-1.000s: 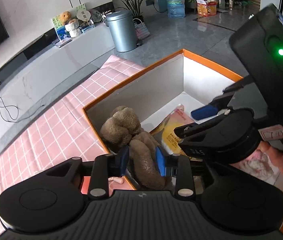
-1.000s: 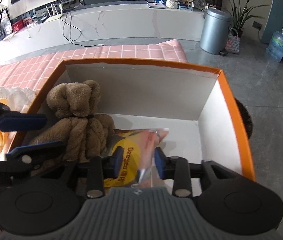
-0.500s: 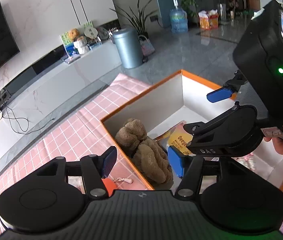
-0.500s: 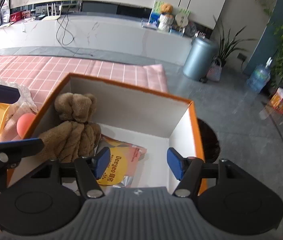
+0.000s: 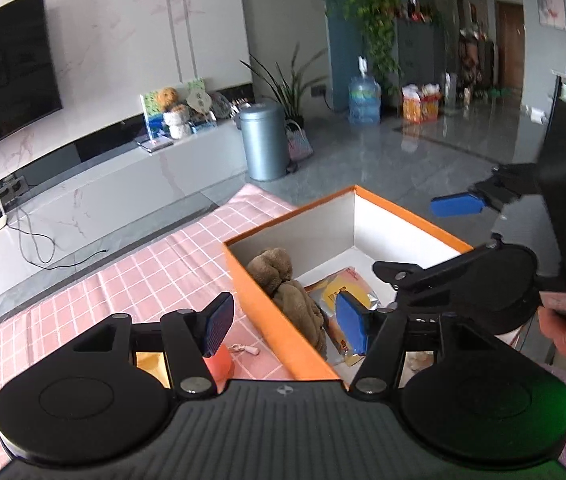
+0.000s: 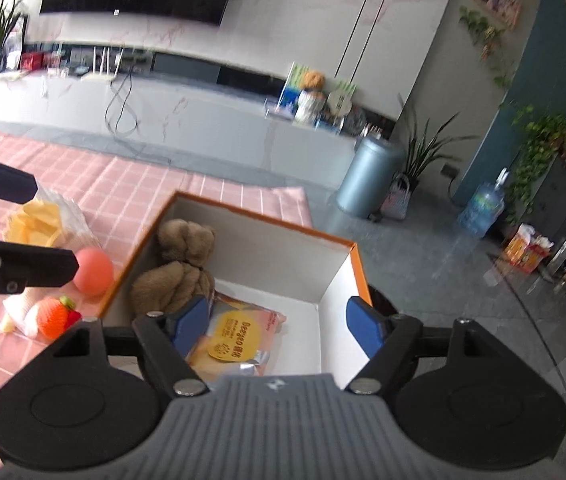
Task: Organize soft objects
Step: 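Open both grippers to release the items and withdraw toward the table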
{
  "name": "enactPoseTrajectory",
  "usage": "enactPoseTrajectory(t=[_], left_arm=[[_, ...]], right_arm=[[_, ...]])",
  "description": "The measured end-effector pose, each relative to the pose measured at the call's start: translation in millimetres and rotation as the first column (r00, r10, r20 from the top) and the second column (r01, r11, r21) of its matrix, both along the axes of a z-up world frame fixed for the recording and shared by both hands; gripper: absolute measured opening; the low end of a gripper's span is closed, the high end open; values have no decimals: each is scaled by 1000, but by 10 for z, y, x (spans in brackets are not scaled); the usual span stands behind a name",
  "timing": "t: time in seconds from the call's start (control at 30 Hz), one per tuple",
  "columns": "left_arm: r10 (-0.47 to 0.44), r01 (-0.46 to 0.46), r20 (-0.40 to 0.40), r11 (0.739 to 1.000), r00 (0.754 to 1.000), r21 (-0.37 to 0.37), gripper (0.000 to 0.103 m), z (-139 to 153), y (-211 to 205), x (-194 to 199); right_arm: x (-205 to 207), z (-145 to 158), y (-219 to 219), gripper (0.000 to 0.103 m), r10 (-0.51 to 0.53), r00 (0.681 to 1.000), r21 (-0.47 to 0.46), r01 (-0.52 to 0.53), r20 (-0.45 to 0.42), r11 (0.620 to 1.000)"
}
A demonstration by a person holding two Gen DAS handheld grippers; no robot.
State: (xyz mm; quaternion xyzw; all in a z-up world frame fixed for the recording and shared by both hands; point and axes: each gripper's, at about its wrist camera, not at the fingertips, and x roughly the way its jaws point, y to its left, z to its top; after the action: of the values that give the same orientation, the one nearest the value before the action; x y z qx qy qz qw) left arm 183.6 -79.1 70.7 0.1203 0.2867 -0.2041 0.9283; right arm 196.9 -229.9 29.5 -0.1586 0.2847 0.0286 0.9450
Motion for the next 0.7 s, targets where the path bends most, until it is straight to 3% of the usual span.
enactPoseTrajectory(t=[0.13, 0.3, 0.5, 0.7], left_arm=[[32, -32, 8, 996, 999, -86, 69, 14, 235, -144], [133, -127, 15, 969, 991, -211, 69, -5, 619, -335], [220, -228, -64, 902, 973, -367, 64, -157, 1235, -516], [286, -303, -103, 873, 953, -382, 61, -432, 1646, -718]], right_arm=[[-294, 51, 103, 76, -6, 998, 87, 0, 65, 996], [-611, 49, 309, 76, 2, 994, 259, -31, 113, 965], [-888, -82, 711, 76, 51, 986, 296, -97, 158, 950], [-1114, -247, 1057, 76, 117, 974, 289, -170, 193, 942]])
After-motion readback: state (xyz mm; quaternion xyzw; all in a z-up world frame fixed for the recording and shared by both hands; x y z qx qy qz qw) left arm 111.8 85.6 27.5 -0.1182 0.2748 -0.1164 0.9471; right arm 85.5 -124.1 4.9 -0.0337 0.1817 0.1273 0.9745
